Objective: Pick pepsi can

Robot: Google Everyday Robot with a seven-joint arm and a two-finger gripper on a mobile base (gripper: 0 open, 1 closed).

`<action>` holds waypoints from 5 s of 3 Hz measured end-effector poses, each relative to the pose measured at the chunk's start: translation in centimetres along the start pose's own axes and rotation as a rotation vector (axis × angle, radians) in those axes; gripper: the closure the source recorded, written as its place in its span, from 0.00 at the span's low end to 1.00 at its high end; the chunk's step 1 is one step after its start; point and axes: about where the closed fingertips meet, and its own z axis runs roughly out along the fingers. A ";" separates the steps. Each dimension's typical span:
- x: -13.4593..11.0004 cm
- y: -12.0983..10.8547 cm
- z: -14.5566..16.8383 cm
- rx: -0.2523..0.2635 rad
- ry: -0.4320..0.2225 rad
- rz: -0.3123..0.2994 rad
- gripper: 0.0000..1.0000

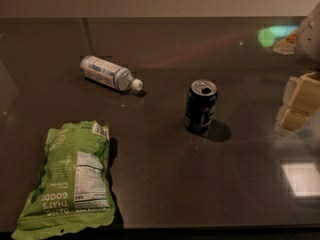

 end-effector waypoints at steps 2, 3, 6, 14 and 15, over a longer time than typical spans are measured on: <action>-1.3 -0.1 0.7 -0.014 -0.056 -0.015 0.00; -2.2 -0.1 1.3 -0.030 -0.099 -0.026 0.00; -7.4 -1.6 9.0 -0.137 -0.245 -0.023 0.00; -16.7 -3.8 -0.6 -0.242 -0.532 -0.057 1.00; -16.7 -3.7 -0.5 -0.241 -0.532 -0.056 1.00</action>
Offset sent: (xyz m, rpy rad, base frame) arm 0.0140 0.0325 -0.0162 0.1386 0.0175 0.0836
